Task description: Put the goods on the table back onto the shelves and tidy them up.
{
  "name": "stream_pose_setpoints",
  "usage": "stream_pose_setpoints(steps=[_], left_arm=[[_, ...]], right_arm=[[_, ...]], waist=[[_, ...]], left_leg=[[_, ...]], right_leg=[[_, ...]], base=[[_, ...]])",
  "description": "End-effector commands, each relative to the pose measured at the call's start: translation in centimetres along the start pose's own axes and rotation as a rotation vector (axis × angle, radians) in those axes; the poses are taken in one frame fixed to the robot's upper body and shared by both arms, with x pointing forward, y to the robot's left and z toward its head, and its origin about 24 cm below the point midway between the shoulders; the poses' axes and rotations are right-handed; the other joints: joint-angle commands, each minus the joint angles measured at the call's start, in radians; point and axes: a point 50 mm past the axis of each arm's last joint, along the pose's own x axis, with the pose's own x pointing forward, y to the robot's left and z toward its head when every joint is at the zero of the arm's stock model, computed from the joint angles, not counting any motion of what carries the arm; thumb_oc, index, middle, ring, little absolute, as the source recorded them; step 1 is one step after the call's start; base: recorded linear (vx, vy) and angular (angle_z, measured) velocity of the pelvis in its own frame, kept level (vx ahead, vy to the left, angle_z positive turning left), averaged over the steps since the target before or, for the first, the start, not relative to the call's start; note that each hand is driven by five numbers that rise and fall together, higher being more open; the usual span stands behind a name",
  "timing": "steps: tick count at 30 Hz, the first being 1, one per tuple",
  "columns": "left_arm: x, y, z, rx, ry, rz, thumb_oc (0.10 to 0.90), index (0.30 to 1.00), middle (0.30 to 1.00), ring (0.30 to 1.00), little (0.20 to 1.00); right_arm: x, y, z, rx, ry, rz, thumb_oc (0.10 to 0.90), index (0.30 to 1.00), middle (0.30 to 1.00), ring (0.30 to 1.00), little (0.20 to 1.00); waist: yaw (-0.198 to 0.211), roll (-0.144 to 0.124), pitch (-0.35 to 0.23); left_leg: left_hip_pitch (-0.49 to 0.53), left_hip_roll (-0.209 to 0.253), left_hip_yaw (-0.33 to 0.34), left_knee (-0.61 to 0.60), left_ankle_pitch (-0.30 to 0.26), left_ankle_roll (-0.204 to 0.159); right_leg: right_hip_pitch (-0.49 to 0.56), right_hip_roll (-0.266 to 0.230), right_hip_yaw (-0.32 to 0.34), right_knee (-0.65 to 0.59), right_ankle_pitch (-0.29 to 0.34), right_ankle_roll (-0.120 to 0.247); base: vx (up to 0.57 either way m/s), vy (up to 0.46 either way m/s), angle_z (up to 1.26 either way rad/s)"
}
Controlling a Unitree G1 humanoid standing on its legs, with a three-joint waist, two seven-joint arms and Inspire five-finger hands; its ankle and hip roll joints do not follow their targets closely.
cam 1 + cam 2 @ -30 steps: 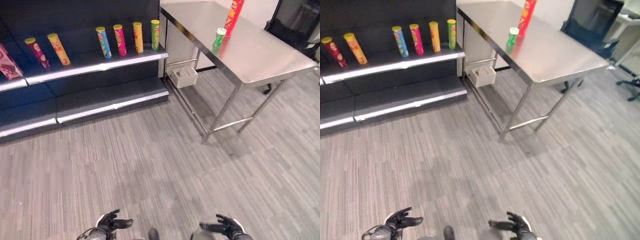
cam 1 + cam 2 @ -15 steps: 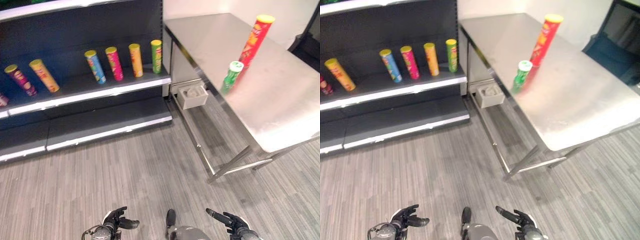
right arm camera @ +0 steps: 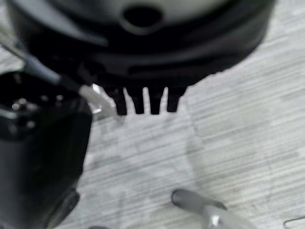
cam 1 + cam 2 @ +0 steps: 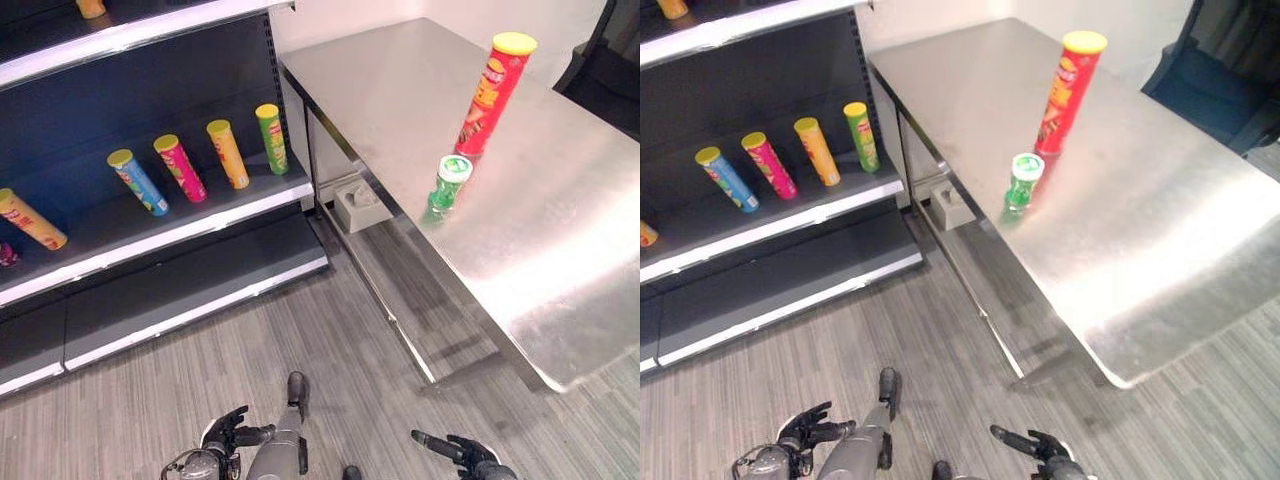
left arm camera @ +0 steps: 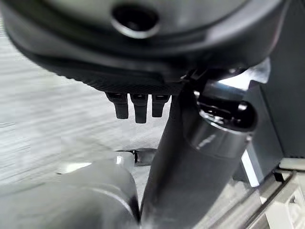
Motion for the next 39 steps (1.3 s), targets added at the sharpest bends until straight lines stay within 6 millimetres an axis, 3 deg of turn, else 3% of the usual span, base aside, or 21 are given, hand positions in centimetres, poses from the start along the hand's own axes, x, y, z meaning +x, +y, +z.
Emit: stream_pose_setpoints(steps=[1, 4, 8, 9, 11, 13, 14, 16, 18, 19, 22, 25, 28, 29, 30, 31, 33, 34, 35, 36, 39], left_arm=[[-0.3, 1.0, -0.8, 0.078, 0.027, 0.016, 0.800, 0.900, 0.900, 0.900, 0.900], [-0.3, 1.6, -0.8, 0.081, 0.027, 0.032, 0.800, 0.900, 0.900, 0.900, 0.900], [-0.2, 2.2, 0.1, 0.077, 0.005, 0.049, 0.800, 0.900, 0.900, 0.900, 0.900], [0.1, 2.4, 1.5, 0.084, -0.030, 0.057, 0.800, 0.900, 0.900, 0.900, 0.900], [0.1, 2.5, 1.9, 0.092, -0.039, 0.059, 0.800, 0.900, 0.900, 0.900, 0.900], [0.2, 2.8, 2.5, 0.113, -0.055, 0.069, 0.800, 0.900, 0.900, 0.900, 0.900], [0.2, 2.8, 2.5, 0.113, -0.055, 0.069, 0.800, 0.900, 0.900, 0.900, 0.900], [0.3, 2.7, 2.8, 0.130, -0.065, 0.070, 0.800, 0.900, 0.900, 0.900, 0.900], [0.3, 2.8, 2.7, 0.130, -0.063, 0.073, 0.800, 0.900, 0.900, 0.900, 0.900], [0.2, 3.1, 2.6, 0.118, -0.061, 0.082, 0.800, 0.900, 0.900, 0.900, 0.900], [0.0, 3.8, 2.6, 0.097, -0.068, 0.098, 0.800, 0.900, 0.900, 0.900, 0.900], [-0.2, 4.5, 2.2, 0.075, -0.063, 0.110, 0.800, 0.900, 0.900, 0.900, 0.900], [-0.6, 4.8, 0.7, 0.065, -0.025, 0.110, 0.800, 0.900, 0.900, 0.900, 0.900], [-0.6, 4.7, 0.4, 0.067, -0.019, 0.104, 0.800, 0.900, 0.900, 0.900, 0.900], [-0.6, 4.6, 0.4, 0.068, -0.019, 0.101, 0.800, 0.900, 0.900, 0.900, 0.900], [-0.6, 4.4, 0.2, 0.073, -0.014, 0.095, 0.800, 0.900, 0.900, 0.900, 0.900], [-0.6, 4.0, -0.2, 0.102, 0.005, 0.070, 0.800, 0.900, 0.900, 0.900, 0.900], [-0.7, 3.9, -0.4, 0.120, 0.008, 0.055, 0.800, 0.900, 0.900, 0.900, 0.900], [-0.8, 3.8, -0.6, 0.124, 0.007, 0.046, 0.800, 0.900, 0.900, 0.900, 0.900], [-0.8, 3.8, -0.5, 0.125, 0.007, 0.046, 0.800, 0.900, 0.900, 0.900, 0.900], [-0.8, 3.2, -0.5, 0.116, -0.019, 0.008, 0.800, 0.900, 0.900, 0.900, 0.900]], right_arm=[[-0.2, -1.3, -0.1, 0.015, -0.028, -0.040, 0.800, 0.900, 0.900, 0.900, 0.900], [-0.2, -0.9, -0.4, 0.004, -0.011, -0.021, 0.800, 0.900, 0.900, 0.900, 0.900], [-0.1, -0.6, -0.7, 0.013, 0.008, -0.013, 0.800, 0.900, 0.900, 0.900, 0.900], [0.0, -0.7, 0.0, 0.021, -0.008, -0.015, 0.800, 0.900, 0.900, 0.900, 0.900], [0.0, -0.7, 0.2, 0.026, -0.012, -0.018, 0.800, 0.900, 0.900, 0.900, 0.900], [0.0, -0.5, -0.3, 0.016, 0.009, -0.029, 0.800, 0.900, 0.900, 0.900, 0.900], [0.0, -0.5, -0.3, 0.016, 0.009, -0.029, 0.800, 0.900, 0.900, 0.900, 0.900], [-0.4, -1.0, -2.7, 0.060, 0.092, -0.060, 0.800, 0.900, 0.900, 0.900, 0.900], [-0.6, -1.4, -3.5, 0.082, 0.117, -0.073, 0.800, 0.900, 0.900, 0.900, 0.900], [-1.2, -2.8, -6.0, 0.125, 0.205, -0.132, 0.800, 0.900, 0.900, 0.900, 0.900], [-1.9, -4.5, -7.5, 0.172, 0.247, -0.193, 0.800, 0.900, 0.900, 0.900, 0.900], [-3.2, -8.9, -8.8, 0.309, 0.254, -0.343, 0.800, 0.900, 0.900, 0.900, 0.900], [-7.1, -18.0, -9.3, 0.522, 0.144, -0.663, 0.800, 0.900, 0.900, 0.900, 0.900], [-8.8, -22.0, -6.6, 0.547, -0.023, -0.779, 0.800, 0.900, 0.900, 0.900, 0.900], [-8.9, -22.0, -6.7, 0.548, -0.021, -0.782, 0.800, 0.900, 0.900, 0.900, 0.900], [-10.0, -23.9, -4.5, 0.541, -0.152, -0.822, 0.800, 0.900, 0.900, 0.900, 0.900], [-13.6, -27.4, 5.0, 0.396, -0.581, -0.841, 0.800, 0.900, 0.900, 0.900, 0.900], [-16.6, -27.2, 10.9, 0.267, -0.846, -0.791, 0.800, 0.900, 0.900, 0.900, 0.900], [-18.5, -26.1, 14.0, 0.153, -0.989, -0.754, 0.800, 0.900, 0.900, 0.900, 0.900], [-18.5, -26.0, 13.9, 0.154, -0.988, -0.755, 0.800, 0.900, 0.900, 0.900, 0.900], [-22.6, -21.7, 19.8, -0.124, -1.284, -0.585, 0.800, 0.900, 0.900, 0.900, 0.900]], waist=[[0.017, 0.003, -0.047], [0.022, -0.027, -0.078], [0.023, -0.035, -0.088], [0.002, -0.030, -0.041], [-0.003, -0.022, -0.026], [0.001, -0.017, -0.028], [-0.002, -0.015, -0.026], [-0.023, -0.051, -0.045], [-0.028, -0.056, -0.050], [-0.039, -0.067, -0.067], [-0.046, -0.072, -0.074], [-0.065, -0.078, -0.086], [-0.094, -0.075, -0.109], [-0.108, -0.074, -0.118], [-0.105, -0.071, -0.118], [-0.110, -0.071, -0.118], [-0.117, -0.069, -0.120], [-0.118, -0.068, -0.120], [-0.116, -0.066, -0.123], [-0.116, -0.067, -0.126], [-0.105, -0.063, -0.135]], left_leg=[[0.037, 0.048, -0.003, 0.026, 0.054, -0.035], [0.055, 0.024, 0.032, 0.059, 0.000, 0.005], [0.095, -0.004, 0.065, 0.053, -0.054, 0.053], [0.134, -0.012, 0.077, 0.043, -0.070, 0.079], [0.140, -0.008, 0.079, 0.040, -0.075, 0.084], [0.184, 0.017, 0.104, 0.028, -0.122, 0.057], [0.186, 0.019, 0.101, 0.029, -0.122, 0.056], [0.205, -0.002, 0.104, 0.024, -0.138, 0.047], [0.211, 0.001, 0.107, 0.022, -0.137, 0.043], [0.227, 0.014, 0.114, 0.016, -0.142, 0.031], [0.236, 0.025, 0.118, 0.016, -0.147, 0.022], [0.248, 0.038, 0.131, 0.016, -0.153, 0.013], [0.278, 0.047, 0.151, 0.016, -0.175, 0.006], [0.287, 0.050, 0.159, 0.016, -0.183, 0.003], [0.289, 0.051, 0.159, 0.016, -0.184, 0.003], [0.294, 0.053, 0.163, 0.016, -0.187, 0.001], [0.302, 0.058, 0.180, 0.016, -0.188, -0.004], [0.312, 0.063, 0.190, 0.016, -0.191, -0.007], [0.313, 0.065, 0.194, 0.016, -0.190, -0.008], [0.308, 0.064, 0.194, 0.016, -0.187, -0.008], [0.310, 0.071, 0.199, 0.016, -0.182, -0.009]], right_leg=[[-0.088, -0.086, -0.028, 0.005, 0.013, 0.092], [-0.072, -0.152, -0.001, 0.012, 0.017, 0.119], [-0.178, -0.194, 0.008, 0.219, 0.021, 0.169], [-0.325, -0.205, 0.008, 0.457, 0.144, 0.197], [-0.377, -0.207, 0.003, 0.533, 0.167, 0.197], [-0.388, -0.337, -0.209, 0.311, 0.149, 0.174], [-0.381, -0.334, -0.213, 0.306, 0.150, 0.173], [-0.336, -0.307, -0.184, 0.098, 0.204, 0.206], [-0.322, -0.301, -0.182, 0.074, 0.216, 0.208], [-0.283, -0.284, -0.190, 0.017, 0.228, 0.210], [-0.270, -0.277, -0.191, 0.005, 0.222, 0.211], [-0.267, -0.271, -0.176, 0.005, 0.215, 0.214], [-0.249, -0.263, -0.163, 0.005, 0.199, 0.219], [-0.248, -0.262, -0.157, 0.005, 0.193, 0.221], [-0.247, -0.261, -0.157, 0.005, 0.193, 0.221], [-0.245, -0.260, -0.156, 0.005, 0.191, 0.221], [-0.248, -0.257, -0.144, 0.005, 0.192, 0.220], [-0.245, -0.253, -0.138, 0.005, 0.190, 0.218], [-0.246, -0.251, -0.136, 0.005, 0.190, 0.217], [-0.251, -0.252, -0.135, 0.005, 0.192, 0.216], [-0.248, -0.249, -0.136, 0.005, 0.190, 0.212]], base=[[0.37, 0.325, -0.84], [0.27, 0.253, -0.86], [0.09, 0.206, -0.15], [-0.02, 0.221, -0.20], [0.00, 0.145, -0.22], [0.17, 0.009, -0.23], [0.16, -0.128, -0.20], [0.15, -0.122, 0.00], [0.11, -0.103, 0.11], [0.10, -0.099, 0.13], [0.10, -0.088, -0.04], [0.08, -0.030, -0.25], [0.16, 0.000, -0.34], [0.08, 0.006, -0.28], [0.06, -0.005, -0.16], [0.04, -0.013, -0.10], [0.02, -0.012, -0.30], [0.00, -0.004, -0.29], [0.01, -0.002, -0.17], [0.00, -0.010, -0.21], [0.00, -0.014, -0.05]])
